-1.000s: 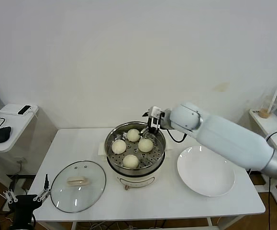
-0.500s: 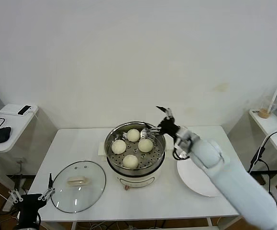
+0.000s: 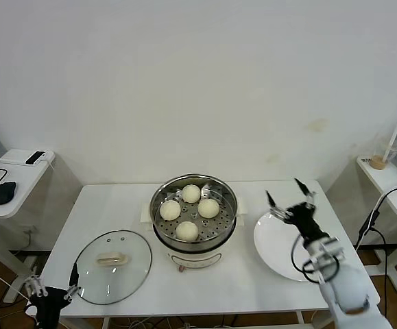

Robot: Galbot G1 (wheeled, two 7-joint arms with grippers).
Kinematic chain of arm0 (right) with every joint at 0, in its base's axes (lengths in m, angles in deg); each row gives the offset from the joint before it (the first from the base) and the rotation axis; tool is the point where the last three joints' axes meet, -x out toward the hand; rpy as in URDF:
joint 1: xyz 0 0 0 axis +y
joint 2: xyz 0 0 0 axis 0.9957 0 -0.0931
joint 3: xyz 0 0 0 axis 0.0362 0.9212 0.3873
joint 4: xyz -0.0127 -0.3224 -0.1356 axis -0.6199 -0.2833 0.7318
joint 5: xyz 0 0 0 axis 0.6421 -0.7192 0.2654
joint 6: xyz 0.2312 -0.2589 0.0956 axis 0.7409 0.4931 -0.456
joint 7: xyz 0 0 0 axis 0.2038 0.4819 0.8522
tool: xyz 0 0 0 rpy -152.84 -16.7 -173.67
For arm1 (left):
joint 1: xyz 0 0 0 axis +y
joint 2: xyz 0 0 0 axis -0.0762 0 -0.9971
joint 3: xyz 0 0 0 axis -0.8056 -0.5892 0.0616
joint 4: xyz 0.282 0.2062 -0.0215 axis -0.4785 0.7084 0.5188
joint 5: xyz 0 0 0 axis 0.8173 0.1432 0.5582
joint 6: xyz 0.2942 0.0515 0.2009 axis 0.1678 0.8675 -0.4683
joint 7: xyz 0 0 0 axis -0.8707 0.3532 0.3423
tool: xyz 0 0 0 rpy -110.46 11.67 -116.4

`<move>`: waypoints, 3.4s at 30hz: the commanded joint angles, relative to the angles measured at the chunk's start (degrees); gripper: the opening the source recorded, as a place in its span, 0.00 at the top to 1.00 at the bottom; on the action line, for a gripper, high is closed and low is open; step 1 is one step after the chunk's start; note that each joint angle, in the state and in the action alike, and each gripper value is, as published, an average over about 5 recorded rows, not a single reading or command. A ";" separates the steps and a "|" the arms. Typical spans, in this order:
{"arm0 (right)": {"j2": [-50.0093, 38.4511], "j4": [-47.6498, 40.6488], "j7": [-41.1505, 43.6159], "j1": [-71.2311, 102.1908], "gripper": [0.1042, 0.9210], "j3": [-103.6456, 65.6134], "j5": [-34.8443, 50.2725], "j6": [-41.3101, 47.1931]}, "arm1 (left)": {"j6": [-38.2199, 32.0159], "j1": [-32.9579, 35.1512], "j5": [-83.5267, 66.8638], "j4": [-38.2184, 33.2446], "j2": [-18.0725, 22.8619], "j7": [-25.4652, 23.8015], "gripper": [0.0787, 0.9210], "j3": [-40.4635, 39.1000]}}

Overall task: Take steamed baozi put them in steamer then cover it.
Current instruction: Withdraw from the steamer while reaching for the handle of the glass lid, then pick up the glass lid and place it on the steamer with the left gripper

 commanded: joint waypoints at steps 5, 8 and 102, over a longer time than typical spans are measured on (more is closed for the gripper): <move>7.99 4.20 -1.19 14.36 0.12 -14.25 -2.91 -3.66 | -0.45 -5.92 32.32 9.73 -3.39 -0.64 0.12 -3.60; 8.65 4.79 -1.25 15.41 0.12 -14.86 -3.20 -3.84 | -0.12 -7.63 32.24 10.89 -4.32 -1.32 0.12 -5.01; 11.68 4.68 -0.33 19.91 0.12 -12.98 -6.83 -5.71 | 11.19 -14.92 13.30 2.05 -20.55 -14.05 0.93 2.39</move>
